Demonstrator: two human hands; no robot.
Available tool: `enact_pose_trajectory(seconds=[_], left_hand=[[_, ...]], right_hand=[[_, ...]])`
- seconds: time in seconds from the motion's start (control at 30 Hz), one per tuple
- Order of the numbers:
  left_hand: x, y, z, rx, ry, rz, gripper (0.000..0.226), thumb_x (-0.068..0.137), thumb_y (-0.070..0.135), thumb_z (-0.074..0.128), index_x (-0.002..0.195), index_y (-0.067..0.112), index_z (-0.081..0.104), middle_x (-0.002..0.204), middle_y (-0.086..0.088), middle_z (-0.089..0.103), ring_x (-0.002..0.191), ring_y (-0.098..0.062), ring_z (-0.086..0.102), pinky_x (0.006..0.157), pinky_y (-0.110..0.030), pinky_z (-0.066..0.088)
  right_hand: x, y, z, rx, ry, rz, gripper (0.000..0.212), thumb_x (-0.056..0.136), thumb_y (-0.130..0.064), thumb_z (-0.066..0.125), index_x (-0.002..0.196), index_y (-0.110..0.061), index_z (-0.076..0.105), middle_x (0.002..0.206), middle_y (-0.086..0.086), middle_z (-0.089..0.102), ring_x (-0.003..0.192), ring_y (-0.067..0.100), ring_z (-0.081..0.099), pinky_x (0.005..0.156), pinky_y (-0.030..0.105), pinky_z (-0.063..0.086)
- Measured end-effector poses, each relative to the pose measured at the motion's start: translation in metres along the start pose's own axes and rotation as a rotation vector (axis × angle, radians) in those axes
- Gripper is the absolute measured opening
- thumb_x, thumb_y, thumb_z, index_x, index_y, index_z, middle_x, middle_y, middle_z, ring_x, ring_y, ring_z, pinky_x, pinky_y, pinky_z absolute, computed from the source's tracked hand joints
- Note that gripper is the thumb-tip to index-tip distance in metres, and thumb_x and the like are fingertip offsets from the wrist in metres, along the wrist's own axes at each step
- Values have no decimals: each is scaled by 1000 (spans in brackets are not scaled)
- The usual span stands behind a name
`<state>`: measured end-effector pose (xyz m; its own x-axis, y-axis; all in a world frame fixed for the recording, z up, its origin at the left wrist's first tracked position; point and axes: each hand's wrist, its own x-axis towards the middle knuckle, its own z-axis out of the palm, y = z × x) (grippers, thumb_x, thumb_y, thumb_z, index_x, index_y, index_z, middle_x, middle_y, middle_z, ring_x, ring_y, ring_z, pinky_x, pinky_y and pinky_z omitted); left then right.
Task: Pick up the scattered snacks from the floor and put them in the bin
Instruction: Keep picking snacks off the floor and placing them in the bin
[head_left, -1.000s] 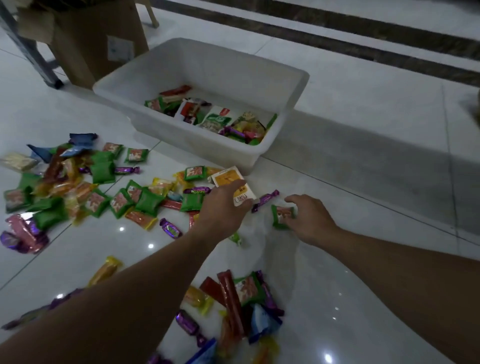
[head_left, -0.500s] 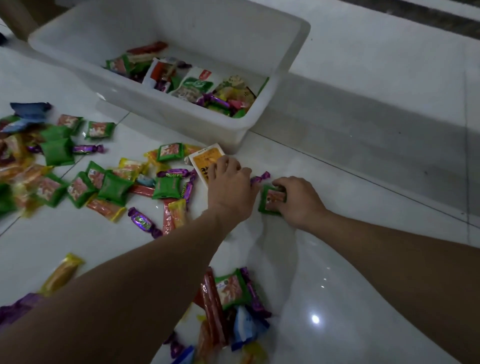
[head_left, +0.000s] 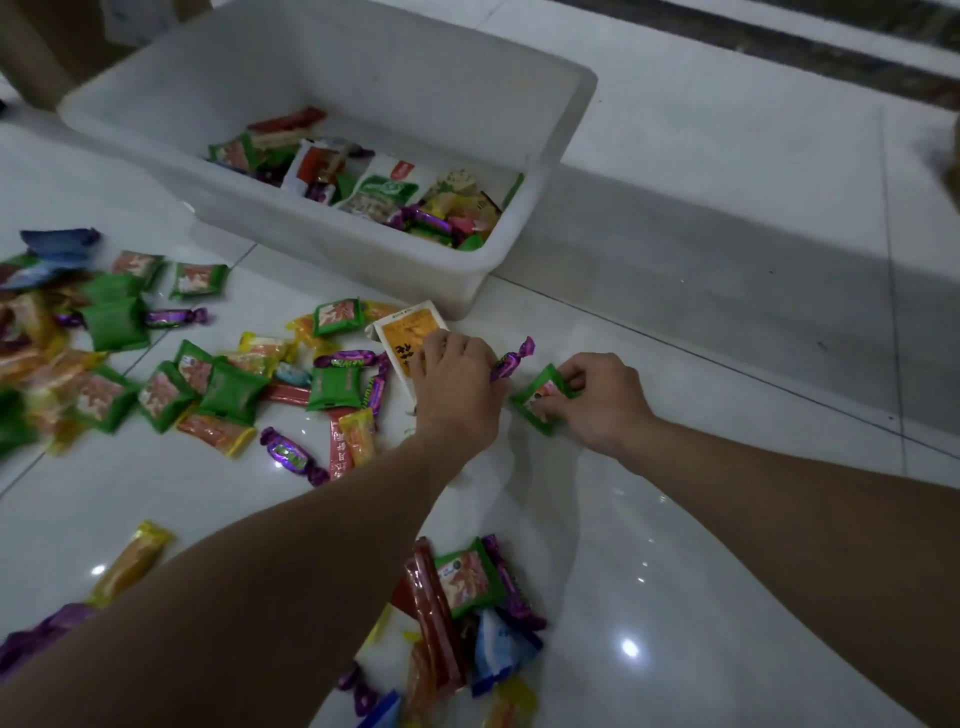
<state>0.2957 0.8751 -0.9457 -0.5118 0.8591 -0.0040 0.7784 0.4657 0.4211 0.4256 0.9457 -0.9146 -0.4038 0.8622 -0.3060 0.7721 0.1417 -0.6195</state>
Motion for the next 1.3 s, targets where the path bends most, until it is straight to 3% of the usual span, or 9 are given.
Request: enact_pose_trajectory(seconds=[0.23, 0.4, 0.53, 0.63, 0.8, 0.9, 1.0, 1.23, 1.3], left_hand=[[-15, 5, -43, -326, -54, 26, 22, 87, 26, 67, 103, 16, 56, 102, -10, 60, 97, -27, 54, 84, -41, 46], [-16, 2, -89, -417, 3, 28, 28, 87, 22, 68, 113, 15, 59, 104, -9, 68, 93, -29, 61, 77, -37, 50], [-14, -4, -124, -520, 78, 2, 22, 86, 25, 70, 104, 13, 64, 93, -7, 69, 69, -17, 58, 58, -23, 44], [-9, -10, -145, -567, 137, -38, 29, 88, 28, 67, 112, 12, 63, 94, -2, 64, 82, -20, 60, 70, -27, 45], [14, -17, -167, -606, 184, -86, 38, 88, 31, 67, 119, 9, 61, 111, -11, 66, 96, -28, 64, 87, -41, 52], [34, -18, -171, -574, 190, -108, 35, 89, 31, 65, 116, 9, 62, 108, -8, 66, 94, -24, 62, 79, -31, 47], [55, -17, -167, -553, 198, -123, 30, 90, 32, 65, 110, 10, 64, 92, -3, 61, 83, -18, 55, 72, -25, 37], [108, -16, -149, -468, 238, -89, 22, 90, 33, 64, 98, 12, 66, 83, -1, 60, 77, -19, 55, 63, -27, 35], [120, -18, -144, -415, 251, -100, 22, 90, 34, 63, 98, 13, 66, 82, 0, 60, 78, -20, 57, 63, -29, 39]], right_hand=[[-28, -39, -24, 52, 110, -16, 26, 71, -17, 84, 90, -11, 68, 85, 0, 61, 82, 15, 57, 71, 25, 43], [-43, -71, -37, 148, 233, -10, 28, 69, -20, 86, 86, -7, 68, 82, 1, 59, 77, 16, 56, 67, 25, 43], [-53, -101, -42, 231, 275, -44, 23, 69, -17, 86, 80, -12, 66, 73, -5, 55, 66, 8, 50, 59, 19, 40], [-54, -122, -47, 269, 333, -66, 24, 70, -18, 86, 80, -15, 64, 74, -5, 56, 72, 11, 54, 65, 24, 46], [-35, -152, -54, 330, 402, -82, 23, 72, -18, 84, 82, -16, 64, 91, 4, 66, 82, 16, 61, 73, 28, 51], [-17, -161, -57, 344, 400, -99, 21, 74, -17, 83, 86, -14, 66, 96, 5, 67, 84, 16, 62, 69, 24, 48], [3, -163, -58, 327, 399, -113, 20, 76, -17, 80, 88, -14, 65, 97, 5, 66, 86, 16, 61, 69, 24, 46], [54, -160, -47, 233, 429, -148, 16, 82, -20, 75, 92, -17, 63, 93, 1, 63, 83, 15, 58, 69, 24, 45], [68, -158, -42, 214, 450, -138, 15, 84, -23, 73, 93, -20, 62, 96, 2, 64, 87, 18, 60, 74, 28, 50]])
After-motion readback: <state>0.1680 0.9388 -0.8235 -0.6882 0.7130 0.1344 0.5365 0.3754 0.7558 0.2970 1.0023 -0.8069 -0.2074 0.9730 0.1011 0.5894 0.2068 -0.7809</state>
